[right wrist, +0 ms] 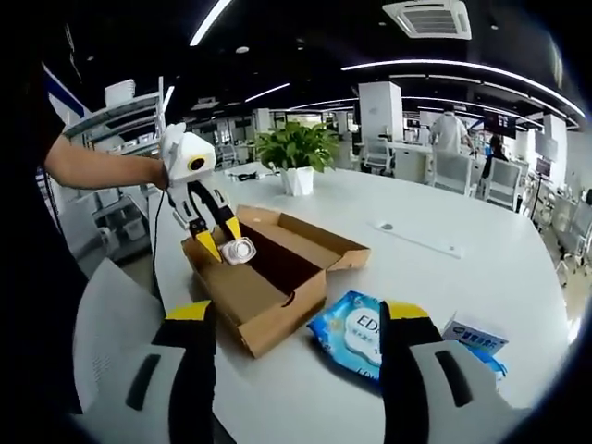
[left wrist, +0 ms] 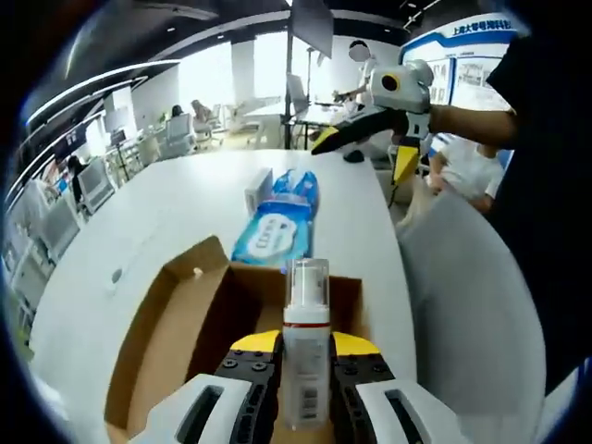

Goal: Operate the shoe box by opening the lid, removing the specified soft item, and placing it in the target area until the item is outside and the box remains undamaged.

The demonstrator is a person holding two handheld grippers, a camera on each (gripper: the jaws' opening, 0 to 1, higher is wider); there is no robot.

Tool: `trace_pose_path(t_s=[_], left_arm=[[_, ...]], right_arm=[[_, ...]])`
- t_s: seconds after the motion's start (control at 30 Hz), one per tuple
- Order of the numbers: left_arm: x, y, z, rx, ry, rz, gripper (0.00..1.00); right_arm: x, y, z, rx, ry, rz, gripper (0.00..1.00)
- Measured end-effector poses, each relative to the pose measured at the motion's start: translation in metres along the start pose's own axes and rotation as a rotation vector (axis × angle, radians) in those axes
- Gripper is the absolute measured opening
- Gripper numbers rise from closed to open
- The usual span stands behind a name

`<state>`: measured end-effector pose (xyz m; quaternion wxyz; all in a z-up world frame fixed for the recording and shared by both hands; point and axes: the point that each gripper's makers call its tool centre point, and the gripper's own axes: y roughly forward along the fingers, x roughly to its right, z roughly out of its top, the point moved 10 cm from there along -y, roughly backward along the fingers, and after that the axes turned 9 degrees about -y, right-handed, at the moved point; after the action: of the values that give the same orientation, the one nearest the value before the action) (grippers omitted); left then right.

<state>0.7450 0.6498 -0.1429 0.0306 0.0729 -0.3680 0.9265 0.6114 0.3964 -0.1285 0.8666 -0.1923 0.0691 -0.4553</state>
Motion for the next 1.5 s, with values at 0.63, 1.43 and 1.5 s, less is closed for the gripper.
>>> trace_pose_path(t_s=[0.63, 1.43, 1.5], left_arm=[[0.025, 0.004, 0.009, 0.265, -0.109, -0.065, 0.19], [0.046, 0.0, 0.001, 0.444, -0.188, -0.117, 0.19], [0.047, 0.0, 0.0, 0.449, -0.194, -0.127, 0.19]], right_arm=[[-0.023, 0.034, 0.019, 0.109, 0.0, 0.157, 0.42], [-0.044, 0.062, 0.04, 0.205, 0.023, 0.31, 0.23], [-0.045, 0.063, 0.04, 0.206, 0.03, 0.318, 0.23]])
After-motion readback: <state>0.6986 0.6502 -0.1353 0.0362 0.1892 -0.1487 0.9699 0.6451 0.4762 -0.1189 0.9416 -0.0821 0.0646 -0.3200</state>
